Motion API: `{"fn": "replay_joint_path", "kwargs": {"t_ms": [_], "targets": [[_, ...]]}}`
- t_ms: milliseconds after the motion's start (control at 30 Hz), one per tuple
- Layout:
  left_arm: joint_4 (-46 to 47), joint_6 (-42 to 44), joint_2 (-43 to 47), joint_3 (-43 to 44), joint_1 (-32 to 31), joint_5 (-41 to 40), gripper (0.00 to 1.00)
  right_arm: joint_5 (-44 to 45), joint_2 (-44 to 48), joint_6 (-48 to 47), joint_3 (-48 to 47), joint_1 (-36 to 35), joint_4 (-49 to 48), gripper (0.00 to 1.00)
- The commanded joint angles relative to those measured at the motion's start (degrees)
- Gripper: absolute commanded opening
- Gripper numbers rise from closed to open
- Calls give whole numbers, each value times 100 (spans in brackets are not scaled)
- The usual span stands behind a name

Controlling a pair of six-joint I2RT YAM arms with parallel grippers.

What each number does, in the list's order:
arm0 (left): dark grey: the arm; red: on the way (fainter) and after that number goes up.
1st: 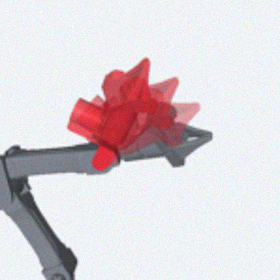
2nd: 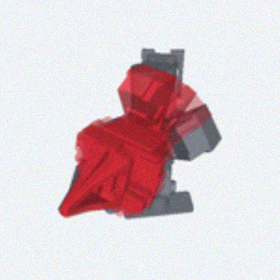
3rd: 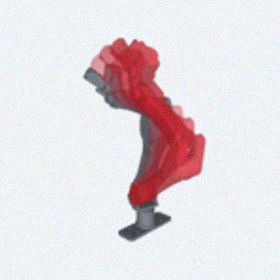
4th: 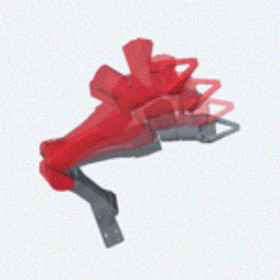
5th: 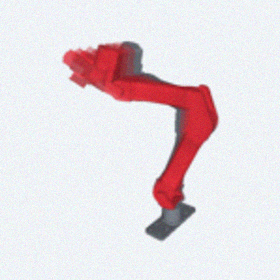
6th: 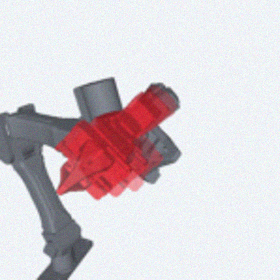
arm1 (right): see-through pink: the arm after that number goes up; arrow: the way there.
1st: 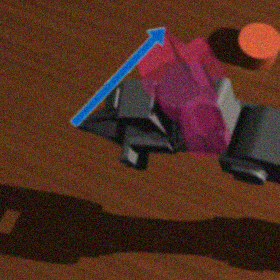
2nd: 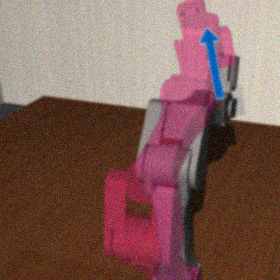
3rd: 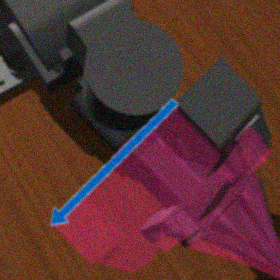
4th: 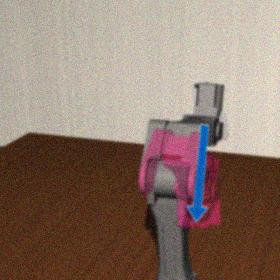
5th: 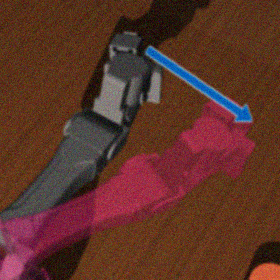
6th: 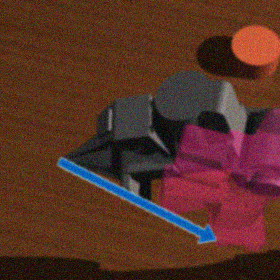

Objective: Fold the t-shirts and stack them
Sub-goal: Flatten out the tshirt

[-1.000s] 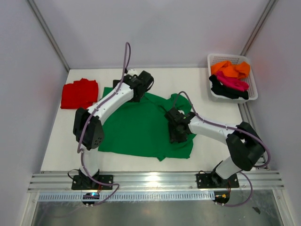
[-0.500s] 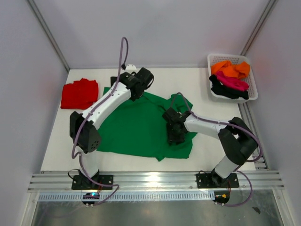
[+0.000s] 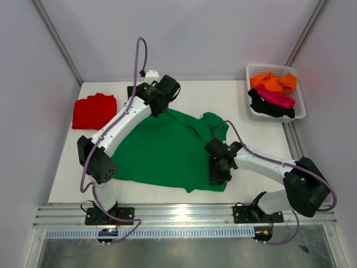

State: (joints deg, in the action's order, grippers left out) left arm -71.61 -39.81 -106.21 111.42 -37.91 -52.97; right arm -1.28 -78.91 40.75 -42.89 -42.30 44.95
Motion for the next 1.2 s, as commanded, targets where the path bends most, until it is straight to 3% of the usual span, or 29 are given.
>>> {"fn": "replay_joint_path", "kwargs": {"t_ms": [0,333,600,800,1167], "targets": [[-37,0,145,152,3,-231,98,-5,350,196,53,-41,277,44],[-107,-167,171,47,3,-196,98,1331,1370,-401,-1089,-111,-319,45],[-212,-290,189,117,3,-152,98,1034,-53,-647,-1143,-111,-890,45],[-318,-334,233,126,3,-223,98,902,-493,-604,-861,-111,-1339,45],[-344,-378,259,135,3,-179,98,805,-870,-524,-712,-111,-1199,45]]}}
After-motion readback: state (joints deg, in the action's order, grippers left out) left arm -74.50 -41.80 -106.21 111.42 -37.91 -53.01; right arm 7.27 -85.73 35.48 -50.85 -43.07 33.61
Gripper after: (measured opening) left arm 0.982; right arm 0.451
